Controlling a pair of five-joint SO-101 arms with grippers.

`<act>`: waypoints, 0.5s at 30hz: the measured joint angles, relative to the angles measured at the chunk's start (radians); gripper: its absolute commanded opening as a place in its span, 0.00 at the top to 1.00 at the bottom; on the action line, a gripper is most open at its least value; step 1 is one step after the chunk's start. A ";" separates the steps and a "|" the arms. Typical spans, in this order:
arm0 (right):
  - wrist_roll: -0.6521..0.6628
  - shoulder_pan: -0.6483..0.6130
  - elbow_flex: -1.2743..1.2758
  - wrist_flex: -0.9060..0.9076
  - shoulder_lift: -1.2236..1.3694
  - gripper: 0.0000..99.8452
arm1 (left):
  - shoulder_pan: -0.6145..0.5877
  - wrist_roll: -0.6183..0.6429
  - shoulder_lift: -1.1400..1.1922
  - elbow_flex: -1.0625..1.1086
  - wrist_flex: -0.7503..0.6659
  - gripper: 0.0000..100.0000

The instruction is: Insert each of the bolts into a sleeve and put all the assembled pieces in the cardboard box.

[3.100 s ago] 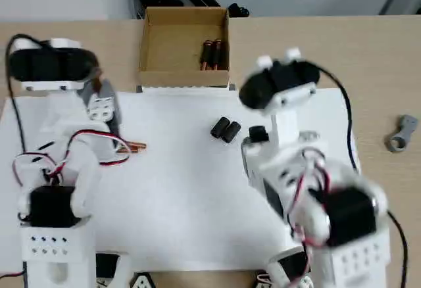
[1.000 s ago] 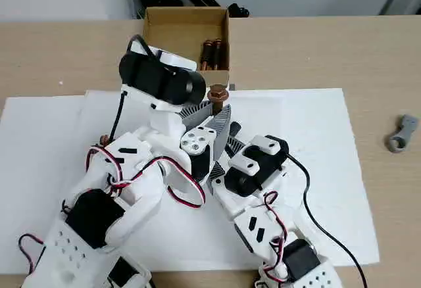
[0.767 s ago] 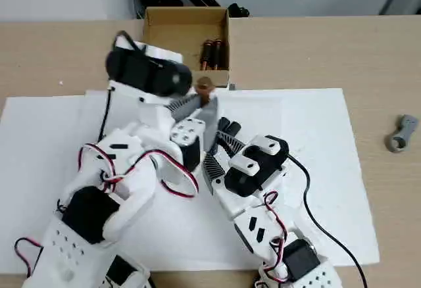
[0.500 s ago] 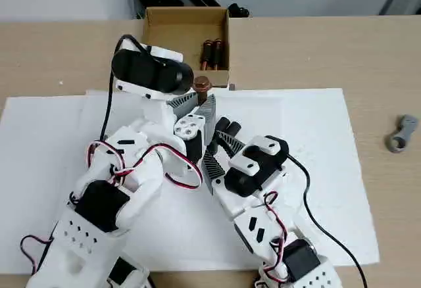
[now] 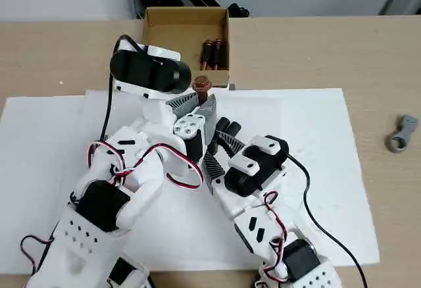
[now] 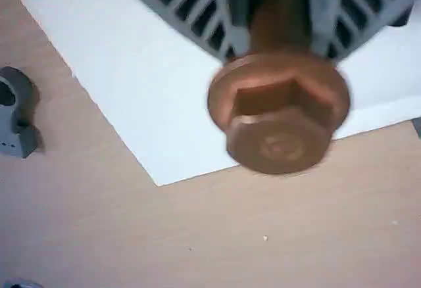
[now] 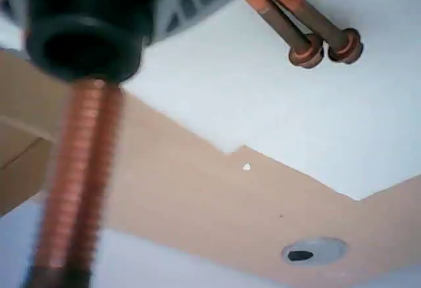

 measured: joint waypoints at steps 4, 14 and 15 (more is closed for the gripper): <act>0.000 0.000 0.002 0.000 0.000 1.00 | 0.020 0.000 0.000 0.026 0.000 0.99; 0.000 0.000 0.003 0.000 0.000 1.00 | 0.046 -0.008 -0.002 0.072 -0.012 0.99; 0.000 0.000 0.003 0.000 0.000 1.00 | 0.046 -0.012 -0.002 0.072 -0.012 0.99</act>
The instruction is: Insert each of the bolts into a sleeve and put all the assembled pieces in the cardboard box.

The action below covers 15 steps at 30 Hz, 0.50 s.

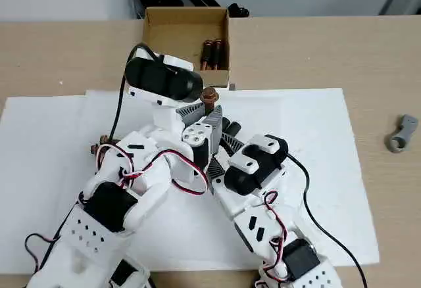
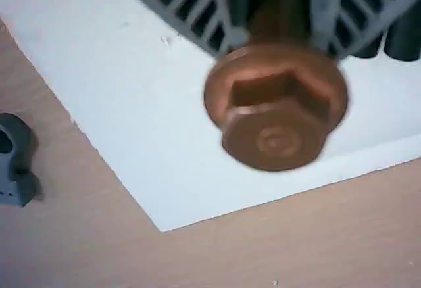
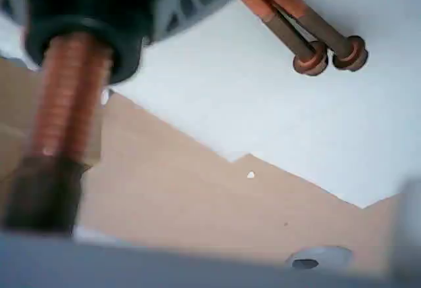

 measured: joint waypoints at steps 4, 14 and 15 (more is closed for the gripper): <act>0.000 0.000 0.000 0.000 0.000 1.00 | 0.005 -0.060 0.000 0.000 0.015 0.99; 0.000 0.000 -0.002 0.009 0.000 1.00 | 0.015 -0.186 0.000 0.003 0.095 0.94; 0.000 0.000 -0.002 0.018 0.000 1.00 | 0.015 -0.192 0.000 0.003 0.095 0.92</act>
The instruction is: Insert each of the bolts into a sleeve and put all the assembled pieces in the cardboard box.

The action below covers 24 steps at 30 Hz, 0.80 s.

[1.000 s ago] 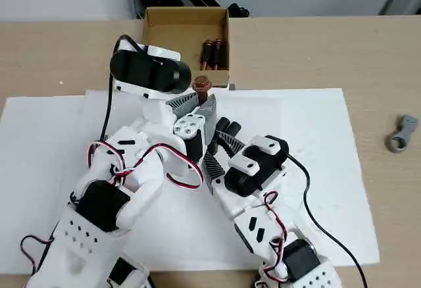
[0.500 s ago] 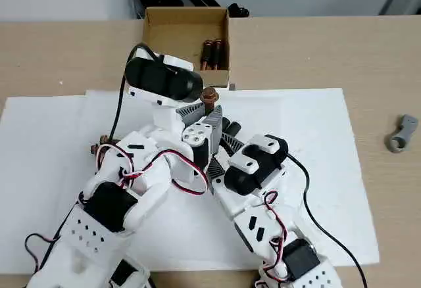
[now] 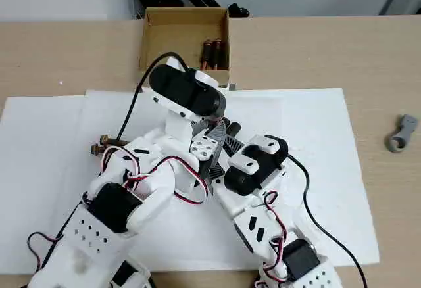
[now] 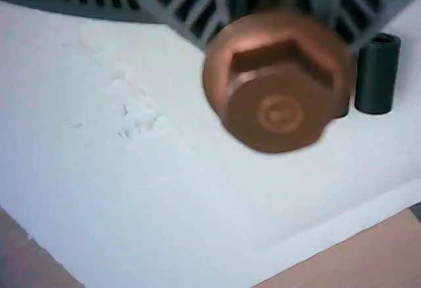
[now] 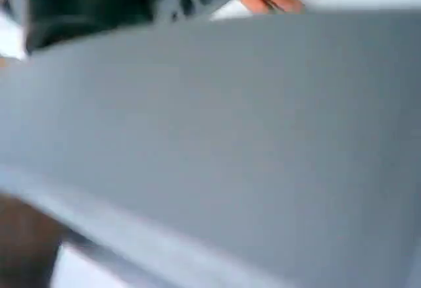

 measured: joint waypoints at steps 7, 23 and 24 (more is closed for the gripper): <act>0.000 -0.002 0.000 0.018 0.000 1.00 | -0.037 -0.014 0.002 0.000 0.037 0.88; 0.002 0.115 -0.061 0.023 0.078 1.00 | -0.135 0.072 0.000 -0.195 0.322 0.82; 0.002 0.117 -0.084 0.023 0.114 1.00 | -0.137 0.072 0.000 -0.216 0.333 0.82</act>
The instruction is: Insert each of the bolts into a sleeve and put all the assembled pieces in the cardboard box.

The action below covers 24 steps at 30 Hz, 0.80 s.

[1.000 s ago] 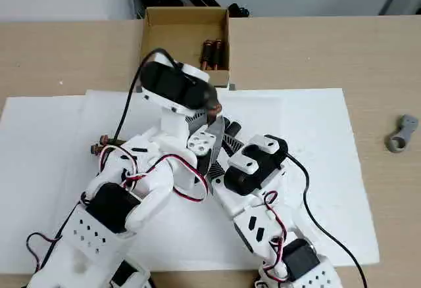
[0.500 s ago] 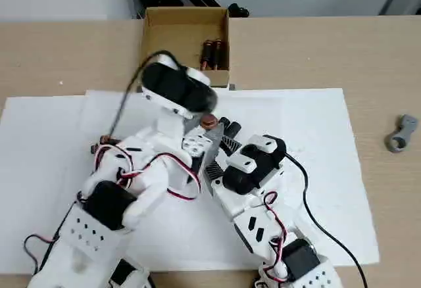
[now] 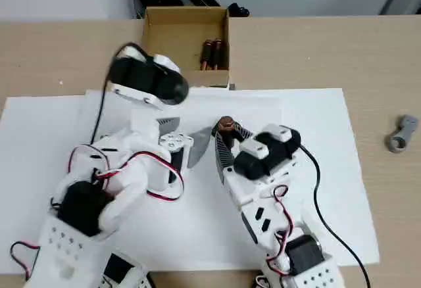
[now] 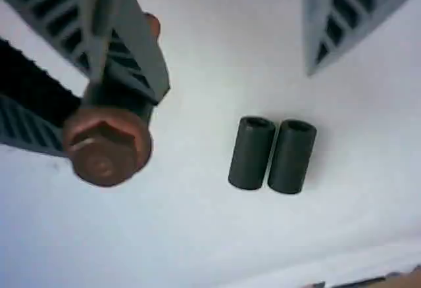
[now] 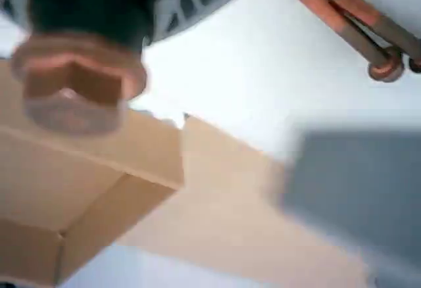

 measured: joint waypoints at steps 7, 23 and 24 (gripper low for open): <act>0.000 0.035 -0.259 -0.126 0.350 1.00 | -0.213 -0.014 -0.002 -0.048 0.021 0.87; -0.061 0.094 -1.037 -0.396 1.452 0.99 | -0.654 -0.333 -0.002 -0.048 0.178 0.96; -0.061 0.094 -1.085 -0.404 1.516 0.99 | -0.675 -0.338 -0.002 -0.048 0.184 0.95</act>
